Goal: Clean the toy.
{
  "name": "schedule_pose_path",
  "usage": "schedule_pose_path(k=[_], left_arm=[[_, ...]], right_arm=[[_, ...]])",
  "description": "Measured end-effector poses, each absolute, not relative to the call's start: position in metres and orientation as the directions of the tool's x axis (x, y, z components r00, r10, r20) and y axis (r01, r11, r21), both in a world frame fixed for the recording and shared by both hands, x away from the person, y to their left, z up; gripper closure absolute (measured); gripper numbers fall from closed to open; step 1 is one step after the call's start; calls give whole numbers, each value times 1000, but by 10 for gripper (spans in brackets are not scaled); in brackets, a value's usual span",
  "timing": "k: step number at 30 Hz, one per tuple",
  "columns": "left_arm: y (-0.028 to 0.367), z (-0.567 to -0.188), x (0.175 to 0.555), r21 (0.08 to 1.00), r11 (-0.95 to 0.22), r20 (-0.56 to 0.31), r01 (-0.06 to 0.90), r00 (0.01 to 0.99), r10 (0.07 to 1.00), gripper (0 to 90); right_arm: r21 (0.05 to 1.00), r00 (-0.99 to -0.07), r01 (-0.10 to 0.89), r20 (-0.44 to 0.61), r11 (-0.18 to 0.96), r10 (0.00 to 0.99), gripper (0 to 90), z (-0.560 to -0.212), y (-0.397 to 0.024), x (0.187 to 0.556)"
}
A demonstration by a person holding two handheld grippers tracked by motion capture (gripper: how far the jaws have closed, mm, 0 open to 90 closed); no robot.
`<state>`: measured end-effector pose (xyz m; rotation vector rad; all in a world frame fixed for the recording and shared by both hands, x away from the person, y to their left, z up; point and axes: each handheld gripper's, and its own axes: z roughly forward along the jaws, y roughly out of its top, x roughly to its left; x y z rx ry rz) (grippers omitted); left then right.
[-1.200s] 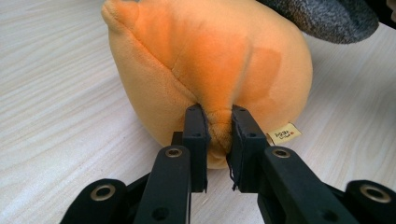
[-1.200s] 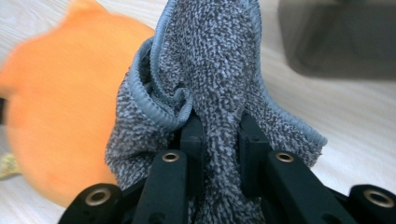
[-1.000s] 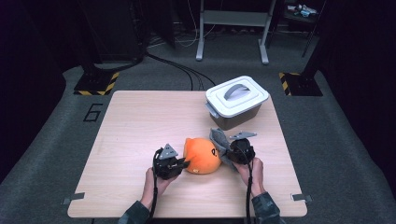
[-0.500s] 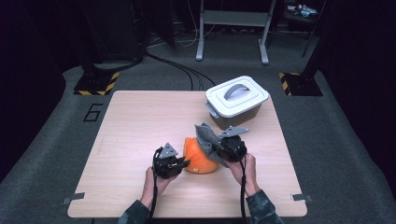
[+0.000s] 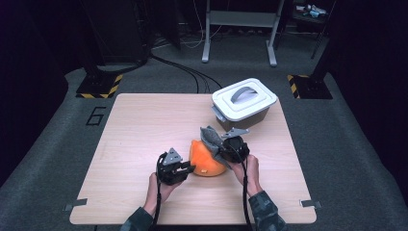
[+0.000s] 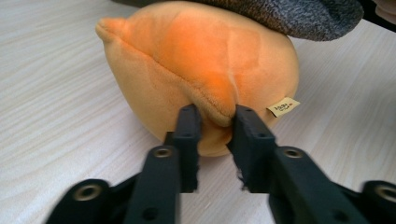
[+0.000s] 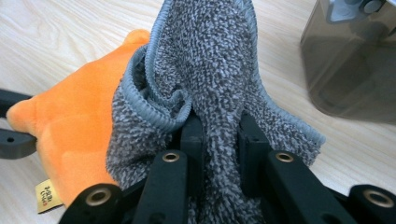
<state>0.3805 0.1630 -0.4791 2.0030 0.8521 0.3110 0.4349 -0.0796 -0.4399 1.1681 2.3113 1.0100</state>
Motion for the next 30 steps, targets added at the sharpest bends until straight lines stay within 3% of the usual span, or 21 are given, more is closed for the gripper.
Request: schedule_pose_path(k=[6,18,30], left_arm=[[160,-479,381,821,-348,-110,453,724,681,815],[157,-474,380,823,-348,-104,449,722,684,825],[157,-476,381,819,-340,-119,462,717,687,840]], right_arm=[[734,-588,555,13,392,809,761,-438,-80,435],[784,-665,468,8,408,747,760,-412,-57,410],[759,-681,461,-30,461,732,759,-426,-46,409]])
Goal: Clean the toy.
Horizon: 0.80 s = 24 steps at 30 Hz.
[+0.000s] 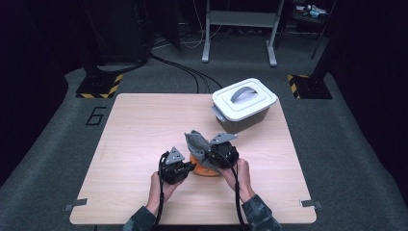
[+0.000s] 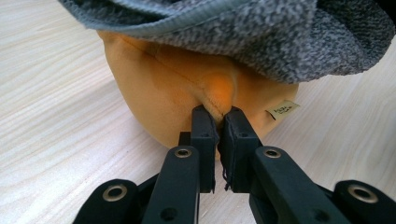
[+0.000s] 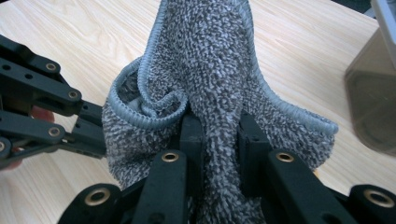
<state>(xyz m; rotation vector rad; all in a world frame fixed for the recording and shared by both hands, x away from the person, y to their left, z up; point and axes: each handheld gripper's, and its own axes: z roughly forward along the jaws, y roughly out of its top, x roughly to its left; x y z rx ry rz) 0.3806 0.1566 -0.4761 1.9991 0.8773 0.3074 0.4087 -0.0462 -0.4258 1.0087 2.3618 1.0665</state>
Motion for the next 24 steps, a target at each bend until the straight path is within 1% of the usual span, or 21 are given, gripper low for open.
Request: schedule_pose_path(k=[2,13,20,24], left_arm=[[157,-476,381,819,-338,-121,463,716,688,840],[160,-479,382,817,-342,-123,465,719,684,839],[159,-480,382,818,-335,-129,467,717,685,837],[159,-480,382,819,-337,-129,465,720,682,833]], right_arm=[[757,-684,454,-42,470,728,759,-426,-48,409],[745,-602,531,-4,404,799,757,-439,-90,414],[729,-553,575,11,372,833,757,-451,-108,420],[722,-544,586,14,368,839,757,-458,-114,424]])
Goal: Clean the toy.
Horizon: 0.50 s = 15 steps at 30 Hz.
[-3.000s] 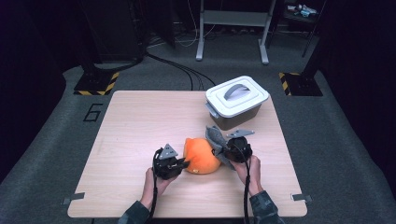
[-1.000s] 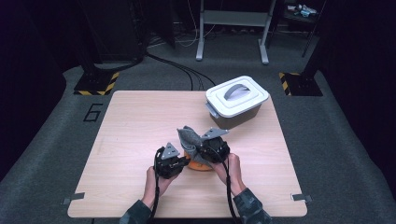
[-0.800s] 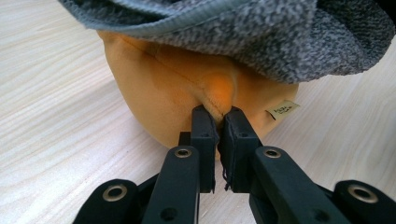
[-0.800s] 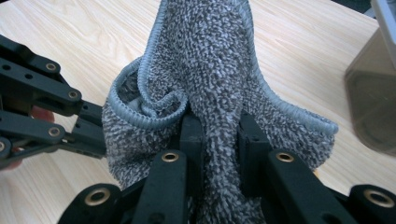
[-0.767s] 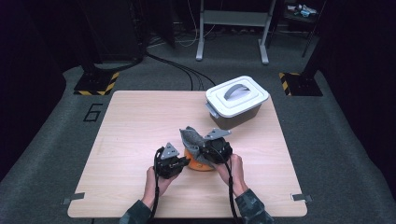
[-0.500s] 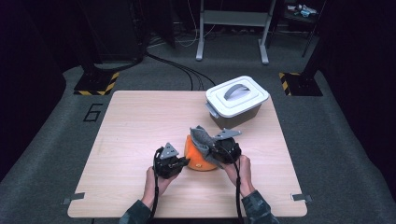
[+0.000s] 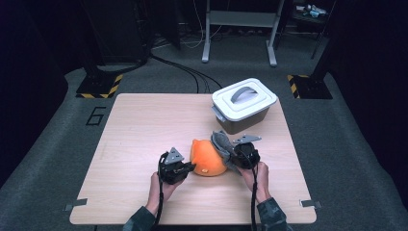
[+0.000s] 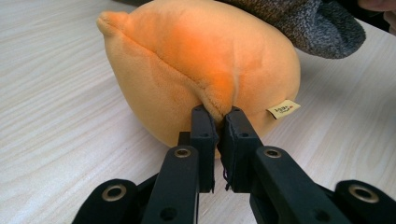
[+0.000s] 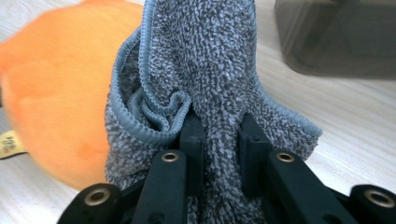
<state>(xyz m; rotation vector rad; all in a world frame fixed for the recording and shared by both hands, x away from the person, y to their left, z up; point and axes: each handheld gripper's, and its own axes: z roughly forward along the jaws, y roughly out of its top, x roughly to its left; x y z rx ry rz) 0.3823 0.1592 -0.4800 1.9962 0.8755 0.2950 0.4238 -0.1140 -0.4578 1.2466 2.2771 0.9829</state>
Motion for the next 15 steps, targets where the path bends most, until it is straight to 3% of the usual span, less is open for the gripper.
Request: schedule_pose_path(k=[3,8,15], left_arm=[[159,-479,382,823,-335,-124,459,720,683,807],[162,-479,380,822,-352,-96,447,719,688,632],[156,-477,381,836,-355,-73,418,726,684,596]], right_arm=[[723,-543,586,16,365,840,757,-459,-115,425],[715,-519,604,18,352,854,758,-458,-113,425],[723,-524,591,8,357,852,757,-458,-113,429]])
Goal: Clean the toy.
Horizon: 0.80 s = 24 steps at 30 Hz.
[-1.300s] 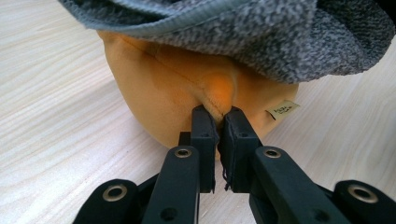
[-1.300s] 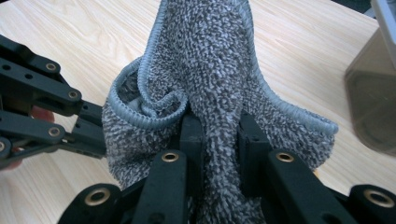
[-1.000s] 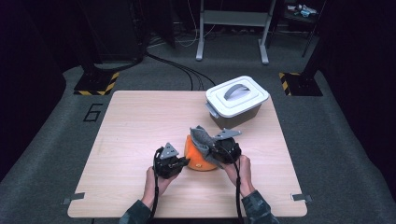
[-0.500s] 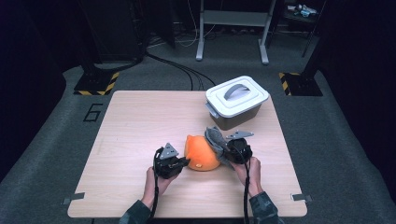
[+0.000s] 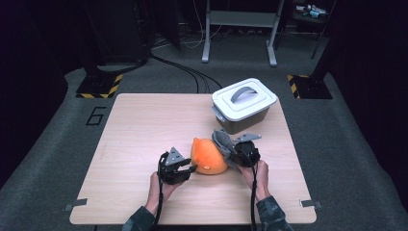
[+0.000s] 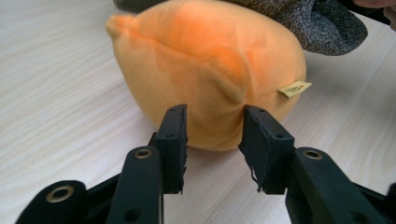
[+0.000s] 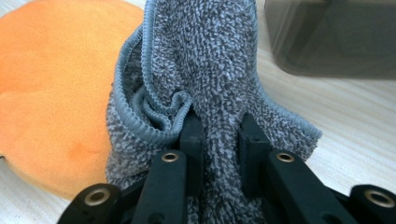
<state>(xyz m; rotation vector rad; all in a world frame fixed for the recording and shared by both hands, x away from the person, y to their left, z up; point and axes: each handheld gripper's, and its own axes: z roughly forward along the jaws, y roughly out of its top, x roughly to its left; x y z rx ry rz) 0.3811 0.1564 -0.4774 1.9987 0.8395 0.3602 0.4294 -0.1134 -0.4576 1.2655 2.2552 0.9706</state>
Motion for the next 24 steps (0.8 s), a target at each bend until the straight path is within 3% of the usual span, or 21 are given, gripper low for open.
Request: schedule_pose_path(k=[3,9,18,24], left_arm=[[152,-477,382,834,-374,-49,405,729,682,621],[153,-478,385,832,-367,-61,417,725,686,806],[155,-480,384,830,-348,-79,435,710,700,813],[154,-479,384,831,-349,-76,434,710,700,811]], right_arm=[[723,-525,583,-13,370,851,757,-455,-109,431],[728,-524,576,-19,371,852,757,-454,-107,434],[768,-547,518,-40,376,836,755,-432,-100,420],[782,-636,445,-67,437,768,755,-414,-71,402]])
